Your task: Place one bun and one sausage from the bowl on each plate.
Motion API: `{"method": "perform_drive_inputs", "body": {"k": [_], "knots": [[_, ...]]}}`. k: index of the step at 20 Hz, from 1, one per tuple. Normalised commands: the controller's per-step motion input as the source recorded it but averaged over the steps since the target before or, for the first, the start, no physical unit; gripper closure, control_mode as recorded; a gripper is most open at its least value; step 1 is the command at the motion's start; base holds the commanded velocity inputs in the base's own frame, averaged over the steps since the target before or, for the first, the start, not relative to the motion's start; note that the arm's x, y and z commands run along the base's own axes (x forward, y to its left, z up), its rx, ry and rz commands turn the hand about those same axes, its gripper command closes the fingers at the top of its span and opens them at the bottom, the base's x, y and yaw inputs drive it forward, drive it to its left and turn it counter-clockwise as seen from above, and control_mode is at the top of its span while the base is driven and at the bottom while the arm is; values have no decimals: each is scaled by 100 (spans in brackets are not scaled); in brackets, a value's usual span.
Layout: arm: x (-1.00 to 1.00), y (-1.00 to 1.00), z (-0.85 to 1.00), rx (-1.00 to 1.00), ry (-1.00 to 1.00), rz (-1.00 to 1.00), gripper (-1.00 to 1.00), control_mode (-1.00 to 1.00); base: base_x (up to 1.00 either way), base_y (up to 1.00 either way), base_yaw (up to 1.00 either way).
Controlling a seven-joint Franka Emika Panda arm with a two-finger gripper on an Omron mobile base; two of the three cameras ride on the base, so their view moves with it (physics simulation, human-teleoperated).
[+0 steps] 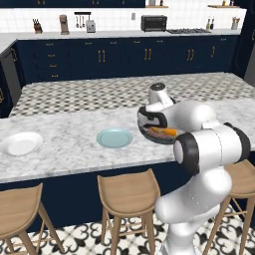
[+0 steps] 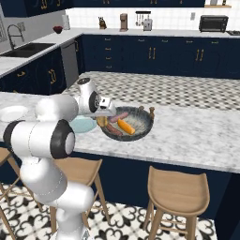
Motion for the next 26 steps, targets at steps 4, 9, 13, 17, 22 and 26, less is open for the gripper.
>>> {"method": "perform_drive_inputs", "body": {"k": [4,9,13,17,22,26], "knots": [[9,96,28,0,13,-4,100,-100,0,0,0],[4,81,-5,0,15,-4,100,-100,0,0,0],[8,65,-16,0,9,-5,100,-100,0,0,0],[33,42,-25,4,9,-7,100,-100,0,0,0],[32,34,-39,7,6,-8,100,-100,0,0,0],[49,40,-34,5,9,-10,100,-100,0,0,0]]}}
